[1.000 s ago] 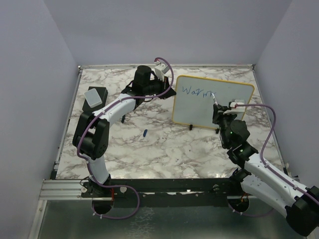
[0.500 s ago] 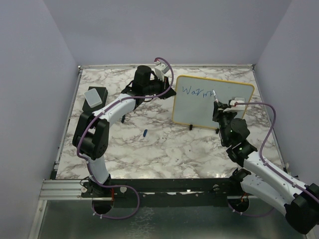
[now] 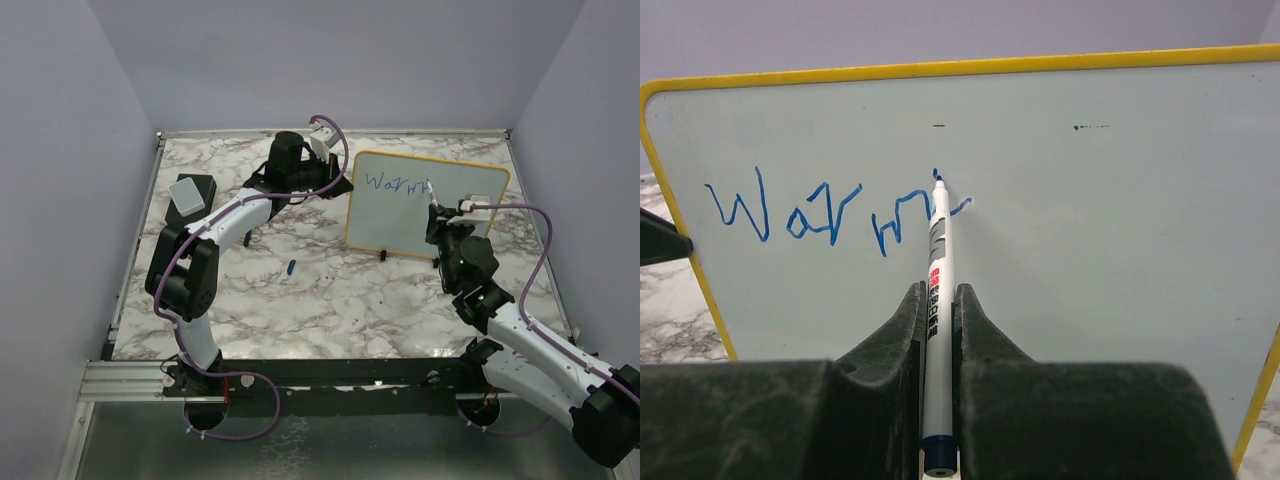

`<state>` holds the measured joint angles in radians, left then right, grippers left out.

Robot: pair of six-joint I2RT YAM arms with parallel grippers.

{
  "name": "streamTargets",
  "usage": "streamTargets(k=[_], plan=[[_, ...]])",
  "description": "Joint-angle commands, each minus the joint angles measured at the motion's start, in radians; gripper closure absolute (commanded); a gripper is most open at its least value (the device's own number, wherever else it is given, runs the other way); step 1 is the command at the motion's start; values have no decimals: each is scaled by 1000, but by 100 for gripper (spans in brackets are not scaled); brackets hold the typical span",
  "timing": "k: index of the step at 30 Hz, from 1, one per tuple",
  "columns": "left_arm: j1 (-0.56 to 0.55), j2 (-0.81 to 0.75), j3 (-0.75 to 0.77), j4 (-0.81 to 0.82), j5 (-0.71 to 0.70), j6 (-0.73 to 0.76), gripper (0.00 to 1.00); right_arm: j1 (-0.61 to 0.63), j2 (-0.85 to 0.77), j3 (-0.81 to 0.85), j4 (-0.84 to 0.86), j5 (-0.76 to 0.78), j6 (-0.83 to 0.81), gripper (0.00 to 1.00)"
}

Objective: Write a sentence on the whiteboard

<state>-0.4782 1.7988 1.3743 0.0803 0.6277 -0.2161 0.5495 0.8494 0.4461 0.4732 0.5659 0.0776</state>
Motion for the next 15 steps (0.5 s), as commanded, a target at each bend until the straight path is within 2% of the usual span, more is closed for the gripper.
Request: streamTargets(k=[1, 15], plan=[[-3, -49, 12, 11, 25, 12, 95, -5, -14, -4, -42, 40, 35, 99], [-4, -51, 14, 11, 26, 13, 95, -6, -46, -41, -122, 24, 102, 99]])
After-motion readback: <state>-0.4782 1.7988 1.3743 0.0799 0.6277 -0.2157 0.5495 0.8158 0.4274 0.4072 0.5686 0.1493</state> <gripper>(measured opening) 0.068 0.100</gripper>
